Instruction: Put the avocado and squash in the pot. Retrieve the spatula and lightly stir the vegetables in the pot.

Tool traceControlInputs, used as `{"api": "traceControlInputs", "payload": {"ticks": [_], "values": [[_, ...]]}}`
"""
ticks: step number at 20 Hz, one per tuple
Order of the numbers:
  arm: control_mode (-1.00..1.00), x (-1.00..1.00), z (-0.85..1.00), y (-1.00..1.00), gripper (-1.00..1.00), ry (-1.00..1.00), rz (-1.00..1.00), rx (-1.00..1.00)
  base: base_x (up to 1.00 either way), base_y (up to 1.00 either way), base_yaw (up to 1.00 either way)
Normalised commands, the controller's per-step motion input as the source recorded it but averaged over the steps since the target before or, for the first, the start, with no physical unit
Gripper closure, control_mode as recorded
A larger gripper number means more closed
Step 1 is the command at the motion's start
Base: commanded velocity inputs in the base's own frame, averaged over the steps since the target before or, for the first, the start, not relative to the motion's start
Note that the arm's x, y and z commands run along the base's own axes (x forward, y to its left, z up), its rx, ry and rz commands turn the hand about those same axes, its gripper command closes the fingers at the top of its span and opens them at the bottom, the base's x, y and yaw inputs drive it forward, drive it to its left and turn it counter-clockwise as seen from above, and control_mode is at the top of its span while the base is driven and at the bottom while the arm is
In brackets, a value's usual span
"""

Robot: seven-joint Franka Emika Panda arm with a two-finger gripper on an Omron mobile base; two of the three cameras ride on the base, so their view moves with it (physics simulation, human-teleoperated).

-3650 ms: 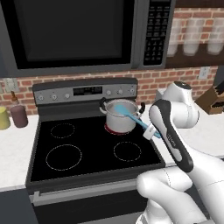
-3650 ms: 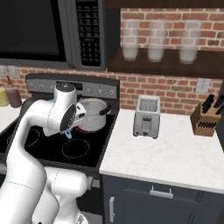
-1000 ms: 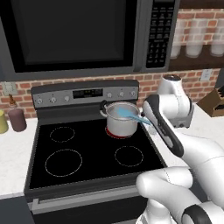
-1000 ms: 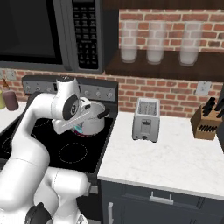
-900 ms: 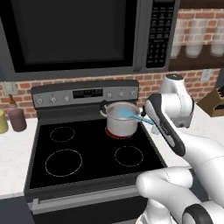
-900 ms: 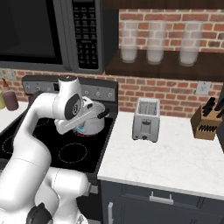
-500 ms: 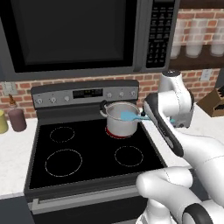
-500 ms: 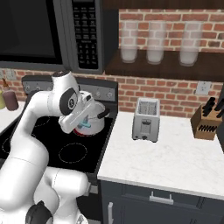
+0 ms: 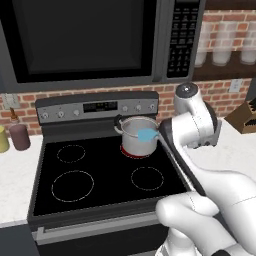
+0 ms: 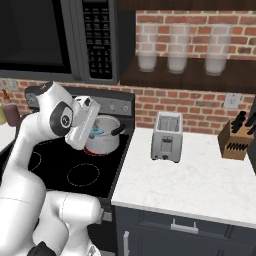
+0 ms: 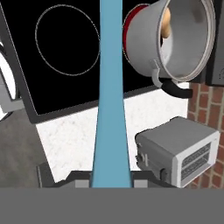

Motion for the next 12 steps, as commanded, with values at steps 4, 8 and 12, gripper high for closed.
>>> {"api": "traceControlInputs", "payload": {"ticks": [4, 8, 12], "values": [[-1.00, 0.20, 0.23, 0.00, 1.00, -0.03, 0.04, -0.03, 0.00, 0.00, 0.00], [-1.00, 0.10, 0.00, 0.00, 1.00, 0.02, 0.02, 0.00, 0.00, 0.00, 0.00], [-1.00, 0.05, 0.00, 0.00, 1.00, 0.00, 0.00, 0.00, 0.00, 0.00, 0.00]]}}
